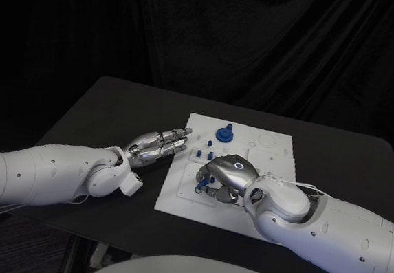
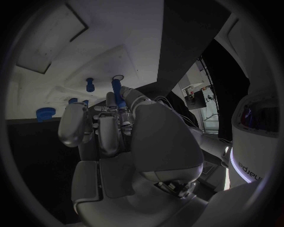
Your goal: Assemble the parts on the task board
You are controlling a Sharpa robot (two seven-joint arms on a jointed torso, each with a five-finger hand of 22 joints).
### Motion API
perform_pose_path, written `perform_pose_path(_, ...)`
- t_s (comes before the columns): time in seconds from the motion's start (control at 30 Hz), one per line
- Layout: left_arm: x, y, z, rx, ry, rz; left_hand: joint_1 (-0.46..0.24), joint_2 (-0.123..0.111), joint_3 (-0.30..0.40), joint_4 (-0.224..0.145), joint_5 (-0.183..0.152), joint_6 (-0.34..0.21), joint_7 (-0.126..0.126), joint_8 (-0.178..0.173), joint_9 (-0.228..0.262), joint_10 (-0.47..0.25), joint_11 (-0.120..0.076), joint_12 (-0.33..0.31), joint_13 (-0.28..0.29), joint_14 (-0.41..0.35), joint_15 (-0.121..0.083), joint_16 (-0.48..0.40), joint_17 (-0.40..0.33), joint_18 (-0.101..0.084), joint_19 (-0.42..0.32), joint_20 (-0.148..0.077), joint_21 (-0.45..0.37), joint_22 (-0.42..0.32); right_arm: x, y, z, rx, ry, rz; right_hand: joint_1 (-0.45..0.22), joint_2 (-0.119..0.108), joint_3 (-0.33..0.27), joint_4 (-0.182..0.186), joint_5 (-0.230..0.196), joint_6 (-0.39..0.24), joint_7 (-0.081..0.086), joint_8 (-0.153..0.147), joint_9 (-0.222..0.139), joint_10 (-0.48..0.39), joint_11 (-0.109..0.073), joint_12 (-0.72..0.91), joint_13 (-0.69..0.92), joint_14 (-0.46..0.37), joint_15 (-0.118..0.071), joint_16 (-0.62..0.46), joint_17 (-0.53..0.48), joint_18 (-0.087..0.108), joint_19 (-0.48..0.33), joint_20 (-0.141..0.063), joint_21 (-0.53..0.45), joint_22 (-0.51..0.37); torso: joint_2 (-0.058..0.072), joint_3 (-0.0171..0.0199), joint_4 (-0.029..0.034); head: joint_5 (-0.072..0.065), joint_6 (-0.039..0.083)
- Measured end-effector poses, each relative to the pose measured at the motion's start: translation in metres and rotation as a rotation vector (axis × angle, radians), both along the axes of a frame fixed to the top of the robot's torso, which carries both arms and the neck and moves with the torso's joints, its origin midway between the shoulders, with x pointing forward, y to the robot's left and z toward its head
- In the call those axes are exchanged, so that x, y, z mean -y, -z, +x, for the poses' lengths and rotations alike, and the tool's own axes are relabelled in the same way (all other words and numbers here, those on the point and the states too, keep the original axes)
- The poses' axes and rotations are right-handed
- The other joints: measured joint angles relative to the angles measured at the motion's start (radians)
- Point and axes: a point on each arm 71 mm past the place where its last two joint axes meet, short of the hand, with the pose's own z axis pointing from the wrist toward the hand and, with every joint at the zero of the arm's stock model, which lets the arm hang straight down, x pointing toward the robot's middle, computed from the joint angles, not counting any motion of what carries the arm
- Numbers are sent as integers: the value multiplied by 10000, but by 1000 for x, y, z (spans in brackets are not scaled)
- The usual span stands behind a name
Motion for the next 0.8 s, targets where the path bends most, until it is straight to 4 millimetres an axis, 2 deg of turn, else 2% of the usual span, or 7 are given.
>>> perform_pose_path(0.07,0,0,0,-2,9,-6,0,0,24,24,0,15,15,0,0,0,0,0,-1,0,0,0,0,151,16,16,0,-6,0,1,-1,-26,-25,-20,0,0,0,0,0,-1,0,-9,6,0,0,0,-1,0,0,0,0,0,0,0,0,0,-1,0,2,-9,0)
perform_pose_path(0.6,2,0,0,-23,69,-50,0,0,92,10,48,20,92,40,8,0,0,0,-1,0,0,0,3,152,16,86,0,-5,-5,4,-4,-68,-167,-6,-1,-1,-1,0,-30,-18,-14,-64,53,-1,2,-3,3,0,0,0,-15,1,0,0,0,3,1,5,-18,-6,0)
perform_pose_path(0.8,2,0,0,-30,90,-69,33,-33,148,10,48,68,140,40,17,-39,-38,0,1,0,0,0,5,152,-20,122,0,-4,-4,6,-2,-74,-108,-74,-2,-2,39,-40,-36,-70,36,-57,59,1,5,-59,16,0,0,-2,-107,1,0,0,-41,7,4,6,-18,-22,0)
